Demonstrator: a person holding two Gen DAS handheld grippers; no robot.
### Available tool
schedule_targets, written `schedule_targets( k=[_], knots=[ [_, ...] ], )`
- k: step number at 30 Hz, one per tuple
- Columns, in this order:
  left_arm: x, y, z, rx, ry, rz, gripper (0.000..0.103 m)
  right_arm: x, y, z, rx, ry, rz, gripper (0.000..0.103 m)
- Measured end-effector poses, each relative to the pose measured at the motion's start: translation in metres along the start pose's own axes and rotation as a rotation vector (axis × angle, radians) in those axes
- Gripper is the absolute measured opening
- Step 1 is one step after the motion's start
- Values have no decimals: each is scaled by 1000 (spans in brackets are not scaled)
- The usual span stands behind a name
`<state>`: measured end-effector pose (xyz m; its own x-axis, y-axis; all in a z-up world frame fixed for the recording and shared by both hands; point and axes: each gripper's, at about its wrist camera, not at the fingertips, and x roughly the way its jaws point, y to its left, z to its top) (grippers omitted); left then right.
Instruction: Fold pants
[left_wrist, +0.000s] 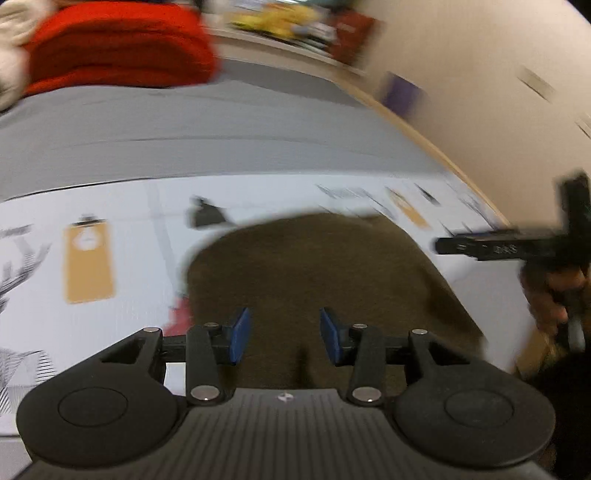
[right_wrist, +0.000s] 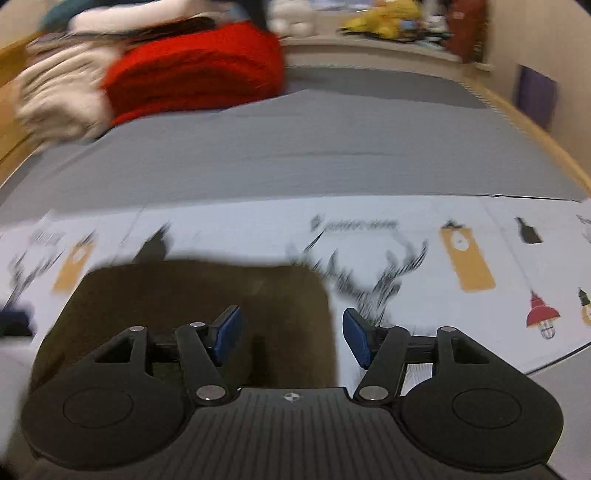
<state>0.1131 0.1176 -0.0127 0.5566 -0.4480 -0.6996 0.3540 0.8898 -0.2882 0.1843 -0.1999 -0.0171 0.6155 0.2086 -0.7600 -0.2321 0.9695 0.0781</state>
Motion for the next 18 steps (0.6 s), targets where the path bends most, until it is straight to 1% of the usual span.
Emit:
schedule_targets(
  k=[1, 2, 3, 4, 5, 6, 7, 8, 10, 11, 12, 13, 14, 15, 17, 18],
  knots=[
    [3, -6, -8, 54, 52, -27, 59, -5, 1, -11, -34, 34, 38, 64],
    [11, -11, -16, 104, 120, -7, 61, -6, 3, -21, -67, 67, 66, 66],
    [22, -16, -27, 162, 192, 61, 61, -3, 6, -35, -121, 128, 82, 66],
    [35, -20, -39, 229, 269, 159, 66, 4, 9, -49, -183, 201, 71, 66],
    [39, -20, -46, 247, 304, 185, 66, 9, 11, -61, -237, 239, 52, 69],
    [38, -22, -47, 247, 301, 182, 64, 10, 14, -69, -277, 248, 36, 71],
    [31, -23, -44, 243, 271, 176, 62, 8, 14, -71, -278, 238, 34, 71],
    [24, -23, -41, 227, 232, 167, 61, 5, 13, -68, -256, 223, 28, 71],
    [8, -20, -34, 169, 156, 137, 61, -3, 7, -64, -173, 190, 26, 69],
    [0, -20, -33, 147, 120, 109, 61, -5, 5, -64, -154, 191, 27, 67],
    [-5, -23, -32, 139, 97, 80, 61, -1, 5, -66, -167, 214, 17, 68],
    [-7, -28, -33, 147, 93, 55, 62, 4, 6, -70, -197, 246, -1, 70],
    [-4, -35, -37, 173, 115, 48, 63, 9, 7, -73, -213, 263, -13, 73],
    [4, -43, -43, 211, 158, 69, 68, 10, 6, -74, -209, 267, -18, 75],
    [24, -57, -59, 311, 273, 179, 70, 9, 4, -68, -164, 275, -31, 76],
    [28, -60, -64, 326, 297, 210, 71, 7, 5, -69, -145, 272, -37, 75]
  ],
)
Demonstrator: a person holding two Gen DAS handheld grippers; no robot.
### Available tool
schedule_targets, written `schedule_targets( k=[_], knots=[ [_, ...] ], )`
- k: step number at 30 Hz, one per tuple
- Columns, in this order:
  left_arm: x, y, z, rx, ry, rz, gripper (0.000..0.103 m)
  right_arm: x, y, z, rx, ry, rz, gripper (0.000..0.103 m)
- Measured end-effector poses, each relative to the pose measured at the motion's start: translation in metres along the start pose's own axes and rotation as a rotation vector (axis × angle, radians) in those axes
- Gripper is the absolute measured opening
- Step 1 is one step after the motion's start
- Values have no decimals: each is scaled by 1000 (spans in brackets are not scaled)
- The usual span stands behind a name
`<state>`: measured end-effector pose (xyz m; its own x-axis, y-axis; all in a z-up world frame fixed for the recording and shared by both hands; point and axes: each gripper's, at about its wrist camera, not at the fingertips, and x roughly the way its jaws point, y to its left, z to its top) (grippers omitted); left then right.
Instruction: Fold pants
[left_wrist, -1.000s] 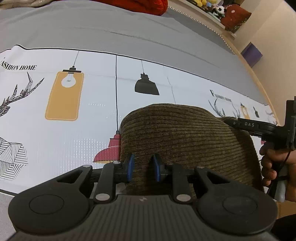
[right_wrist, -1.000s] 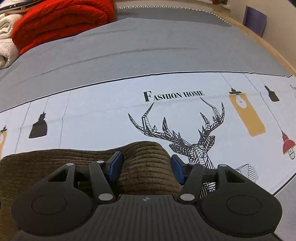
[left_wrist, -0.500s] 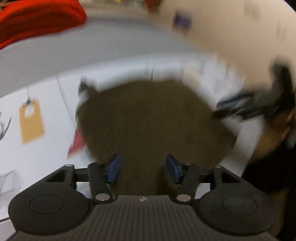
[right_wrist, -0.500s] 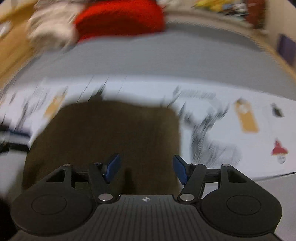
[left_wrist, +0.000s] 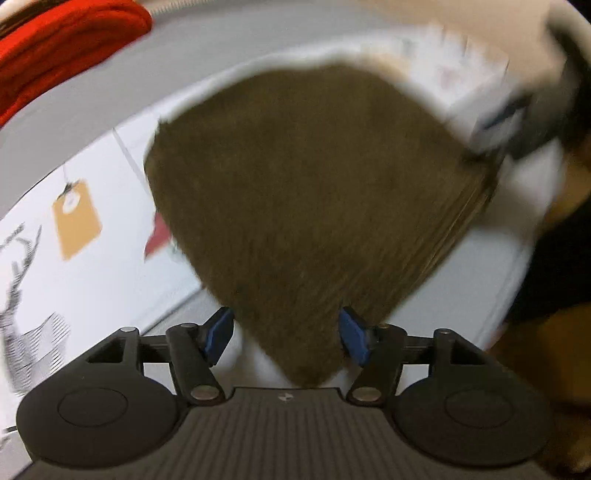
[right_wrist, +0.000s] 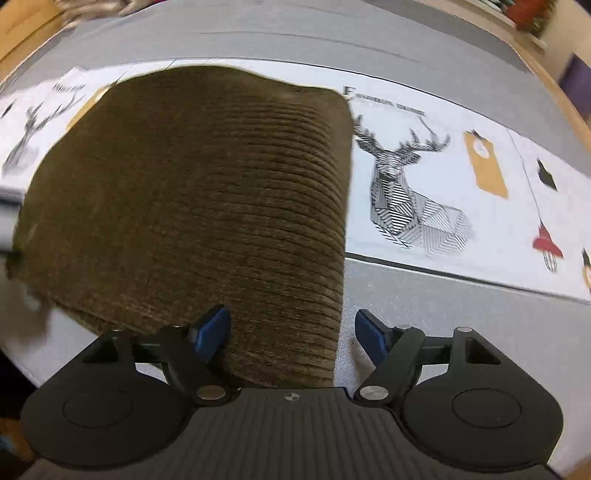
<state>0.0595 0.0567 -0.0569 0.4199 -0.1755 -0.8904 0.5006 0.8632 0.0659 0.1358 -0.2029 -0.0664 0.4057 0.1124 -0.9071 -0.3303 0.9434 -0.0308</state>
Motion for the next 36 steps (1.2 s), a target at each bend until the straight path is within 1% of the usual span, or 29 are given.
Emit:
schedule_targets(
  k=[1, 2, 3, 4, 5, 6, 7, 9, 10, 12, 14, 16, 17, 18, 19, 20, 21, 23, 25, 27, 30, 33, 36],
  knots=[
    [-3, 2, 1, -23, -1, 7, 71, -3, 2, 0, 9, -2, -7, 75],
    [-8, 4, 5, -63, -3, 17, 71, -9, 6, -1, 6, -11, -29, 72],
    [-16, 8, 9, -115, -8, 60, 71, -19, 11, -4, 0, -36, -67, 69],
    [-28, 9, 11, -156, -23, 118, 73, -33, 14, -5, 3, -77, -107, 69],
    [-43, 10, 13, -184, -53, 165, 75, -43, 16, -5, 13, -115, -132, 69],
    [-56, 7, 15, -200, -87, 192, 82, -59, 17, -6, 33, -167, -150, 69],
    [-75, 1, 14, -218, -143, 208, 89, -75, 17, -7, 57, -214, -156, 69],
    [-104, -12, 10, -258, -236, 214, 94, -105, 14, -14, 119, -315, -145, 71],
    [-116, -20, 7, -288, -278, 224, 94, -119, 12, -18, 151, -361, -131, 72],
    [-130, -37, 6, -357, -347, 244, 94, -142, 9, -32, 217, -447, -95, 80],
    [-138, -54, 0, -446, -383, 249, 94, -152, 8, -46, 254, -499, -71, 84],
    [-134, -63, -7, -560, -387, 236, 94, -147, 9, -63, 271, -538, -57, 84],
    [-127, -67, -8, -598, -373, 212, 94, -139, 9, -70, 273, -535, -58, 84],
    [-119, -72, -10, -604, -356, 194, 94, -128, 11, -72, 268, -500, -65, 83],
    [-106, -75, -8, -582, -319, 190, 94, -117, 12, -71, 261, -443, -85, 82],
    [-95, -77, -5, -559, -278, 203, 94, -111, 11, -69, 263, -413, -102, 81],
    [-87, -75, -5, -549, -255, 221, 94, -104, 11, -66, 264, -408, -102, 81],
    [-76, -72, -3, -535, -249, 262, 95, -95, 11, -61, 241, -405, -107, 81],
    [-66, -69, 3, -512, -235, 281, 103, -88, 14, -58, 222, -389, -139, 81],
    [-58, -64, 5, -519, -232, 301, 103, -79, 14, -56, 232, -356, -130, 81],
    [-52, -59, 4, -539, -234, 281, 103, -74, 17, -56, 260, -334, -98, 81],
    [-49, -58, 3, -532, -244, 265, 103, -74, 26, -55, 218, -343, -98, 82],
    [-45, -61, 4, -533, -234, 261, 103, -71, 33, -55, 168, -341, -105, 82]
  ],
)
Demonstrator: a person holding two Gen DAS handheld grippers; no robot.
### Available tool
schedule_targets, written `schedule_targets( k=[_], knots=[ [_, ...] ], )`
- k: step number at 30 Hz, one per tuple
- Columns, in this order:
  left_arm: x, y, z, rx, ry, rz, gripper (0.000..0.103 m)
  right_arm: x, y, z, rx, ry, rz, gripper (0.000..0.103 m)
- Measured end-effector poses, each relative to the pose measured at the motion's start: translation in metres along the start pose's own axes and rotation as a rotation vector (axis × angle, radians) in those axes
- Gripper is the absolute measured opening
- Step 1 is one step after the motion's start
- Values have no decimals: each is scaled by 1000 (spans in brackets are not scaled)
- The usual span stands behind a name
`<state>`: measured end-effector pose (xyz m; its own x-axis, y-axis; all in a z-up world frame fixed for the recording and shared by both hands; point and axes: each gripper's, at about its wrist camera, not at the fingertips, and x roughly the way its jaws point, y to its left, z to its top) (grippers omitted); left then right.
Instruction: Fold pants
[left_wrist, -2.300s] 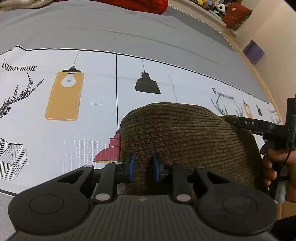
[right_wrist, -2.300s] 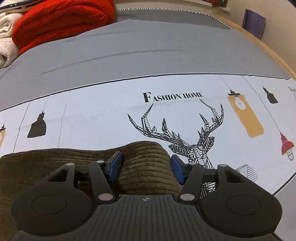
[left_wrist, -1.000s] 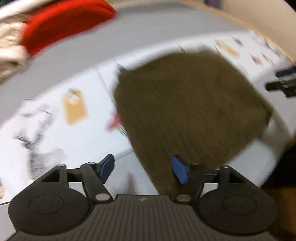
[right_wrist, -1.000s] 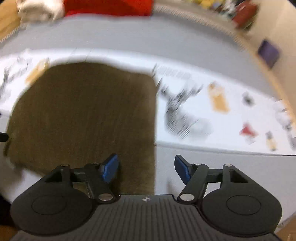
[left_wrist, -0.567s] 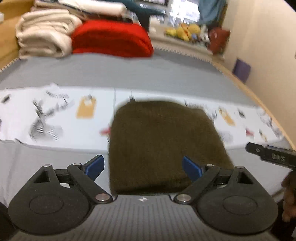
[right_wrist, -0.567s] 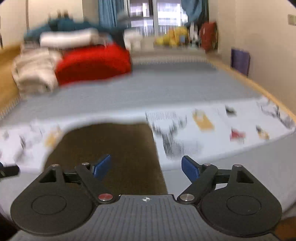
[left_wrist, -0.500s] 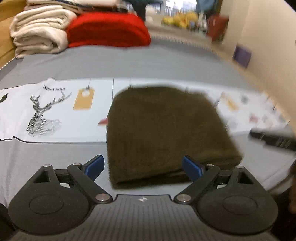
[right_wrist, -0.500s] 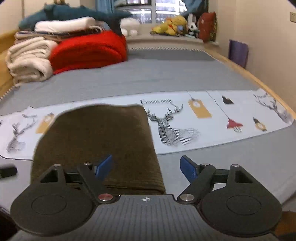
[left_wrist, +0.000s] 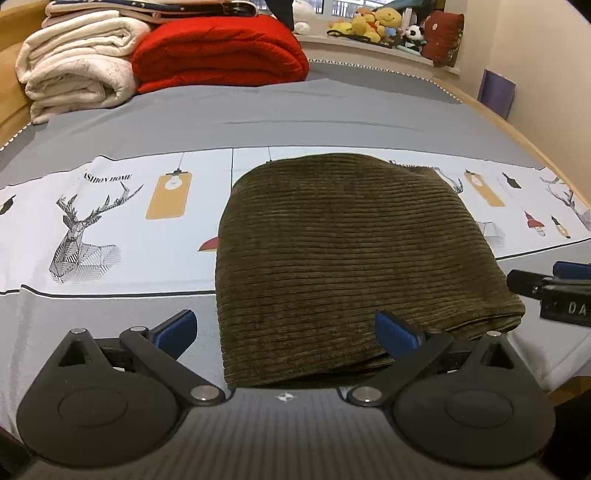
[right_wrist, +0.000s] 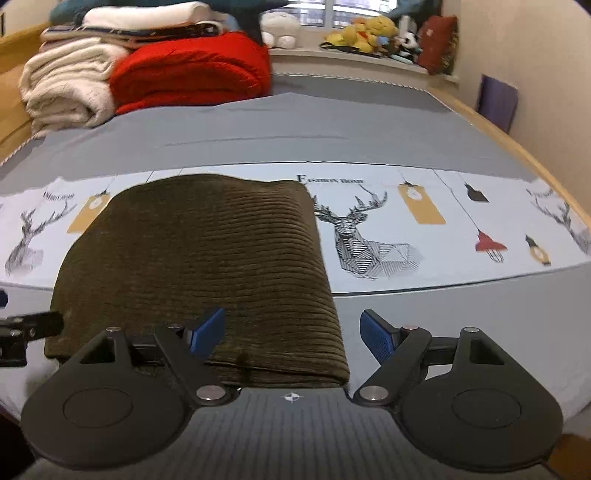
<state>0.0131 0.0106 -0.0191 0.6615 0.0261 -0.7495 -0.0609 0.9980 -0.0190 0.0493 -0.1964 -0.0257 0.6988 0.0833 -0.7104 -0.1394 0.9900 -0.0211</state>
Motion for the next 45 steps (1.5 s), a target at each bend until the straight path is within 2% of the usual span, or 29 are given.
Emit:
schedule_targets(
  k=[6, 21, 45],
  knots=[
    [3, 3, 0, -23, 19, 8, 103, 2, 13, -1, -62, 2, -6, 82],
    [3, 5, 0, -43, 38, -13, 103, 0, 23, -1, -103, -14, -17, 83],
    [5, -3, -2, -10, 46, -45, 103, -4, 35, 1, -172, -51, -27, 85]
  ],
)
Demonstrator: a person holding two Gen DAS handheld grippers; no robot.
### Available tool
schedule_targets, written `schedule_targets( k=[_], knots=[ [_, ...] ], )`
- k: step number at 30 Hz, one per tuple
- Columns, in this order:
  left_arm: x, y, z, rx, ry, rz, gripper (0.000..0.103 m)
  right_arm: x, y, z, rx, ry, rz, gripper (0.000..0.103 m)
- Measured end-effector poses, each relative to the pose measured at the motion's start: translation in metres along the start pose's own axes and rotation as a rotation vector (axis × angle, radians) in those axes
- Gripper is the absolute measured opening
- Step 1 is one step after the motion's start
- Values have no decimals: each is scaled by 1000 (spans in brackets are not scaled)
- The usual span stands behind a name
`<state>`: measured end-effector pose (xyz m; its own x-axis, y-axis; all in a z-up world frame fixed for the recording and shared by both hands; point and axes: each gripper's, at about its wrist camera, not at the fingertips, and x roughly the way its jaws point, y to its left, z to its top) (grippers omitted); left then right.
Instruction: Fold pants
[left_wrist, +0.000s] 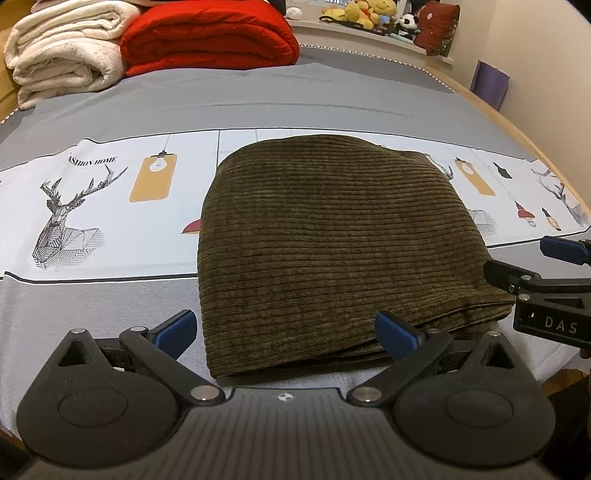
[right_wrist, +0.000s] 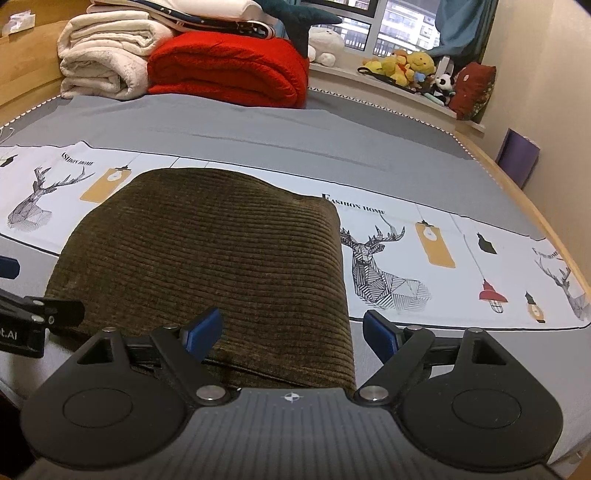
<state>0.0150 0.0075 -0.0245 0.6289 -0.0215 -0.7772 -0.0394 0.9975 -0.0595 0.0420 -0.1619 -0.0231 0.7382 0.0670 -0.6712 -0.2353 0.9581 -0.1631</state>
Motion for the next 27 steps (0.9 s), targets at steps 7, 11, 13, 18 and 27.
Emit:
schedule_targets(
  k=[7, 11, 13, 18, 27],
  knots=[
    [0, 0, 0, 4, 4, -8, 103, 1, 2, -1, -5, 4, -1, 85],
    [1, -1, 0, 9, 3, -10, 103, 1, 3, -1, -16, 3, -4, 85],
    [0, -1, 0, 9, 2, -12, 103, 1, 3, -1, -18, 4, -5, 85],
    [0, -1, -1, 10, 2, -13, 103, 2, 3, -1, -20, 5, -5, 85],
    [0, -1, -1, 16, 2, -15, 103, 2, 3, -3, -27, 5, -3, 85]
  ],
)
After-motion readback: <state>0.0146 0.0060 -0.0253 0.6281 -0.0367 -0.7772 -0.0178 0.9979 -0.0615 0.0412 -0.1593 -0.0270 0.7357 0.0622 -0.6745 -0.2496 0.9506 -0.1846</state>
